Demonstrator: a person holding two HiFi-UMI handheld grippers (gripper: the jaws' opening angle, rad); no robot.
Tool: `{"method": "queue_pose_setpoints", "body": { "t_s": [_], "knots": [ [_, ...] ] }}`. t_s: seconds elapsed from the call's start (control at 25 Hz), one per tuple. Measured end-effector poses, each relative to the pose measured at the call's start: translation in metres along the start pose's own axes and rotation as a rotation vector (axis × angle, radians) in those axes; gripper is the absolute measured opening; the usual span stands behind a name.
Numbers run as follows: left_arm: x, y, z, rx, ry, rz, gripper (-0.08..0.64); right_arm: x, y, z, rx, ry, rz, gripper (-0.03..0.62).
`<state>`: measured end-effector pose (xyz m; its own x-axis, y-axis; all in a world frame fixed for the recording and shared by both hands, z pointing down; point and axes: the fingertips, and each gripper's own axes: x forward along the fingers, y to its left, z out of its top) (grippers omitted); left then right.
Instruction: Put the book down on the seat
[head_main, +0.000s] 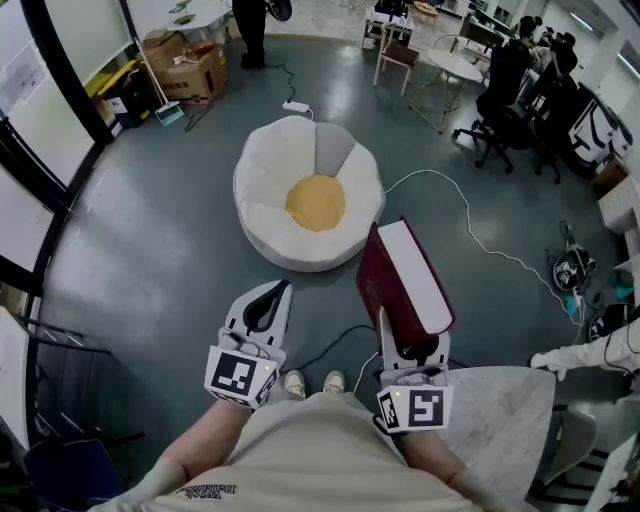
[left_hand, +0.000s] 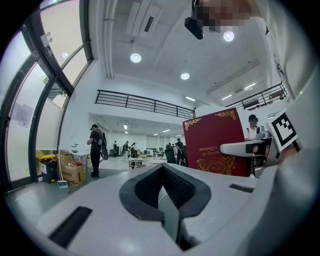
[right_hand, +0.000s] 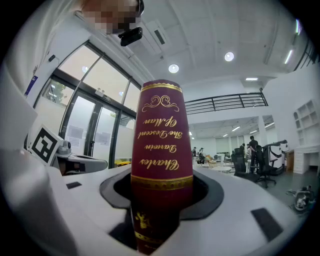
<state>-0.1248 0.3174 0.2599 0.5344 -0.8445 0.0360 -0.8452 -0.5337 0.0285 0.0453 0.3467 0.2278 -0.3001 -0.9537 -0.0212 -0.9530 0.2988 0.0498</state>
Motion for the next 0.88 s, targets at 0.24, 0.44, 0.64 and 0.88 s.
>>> {"method": "queue_pose_setpoints", "body": {
  "t_s": [0.24,0.44,0.64,0.88],
  "knots": [
    [0.005,-0.006,0.000,0.038,0.013,-0.013,0.005,0.002,-0.005,-0.004,-0.004,0.006,-0.005,0.221],
    [0.006,-0.007,0.002,0.026,0.007,-0.014,0.005,0.001,-0.011,-0.004,0.011,0.011,-0.023,0.221],
    [0.008,-0.008,-0.001,0.013,0.012,-0.004,0.005,0.000,-0.014,-0.007,0.025,0.015,-0.015,0.221],
    [0.011,-0.012,-0.005,0.012,0.027,-0.005,0.005,0.000,-0.018,-0.013,0.035,0.030,-0.005,0.221]
  ]
}}
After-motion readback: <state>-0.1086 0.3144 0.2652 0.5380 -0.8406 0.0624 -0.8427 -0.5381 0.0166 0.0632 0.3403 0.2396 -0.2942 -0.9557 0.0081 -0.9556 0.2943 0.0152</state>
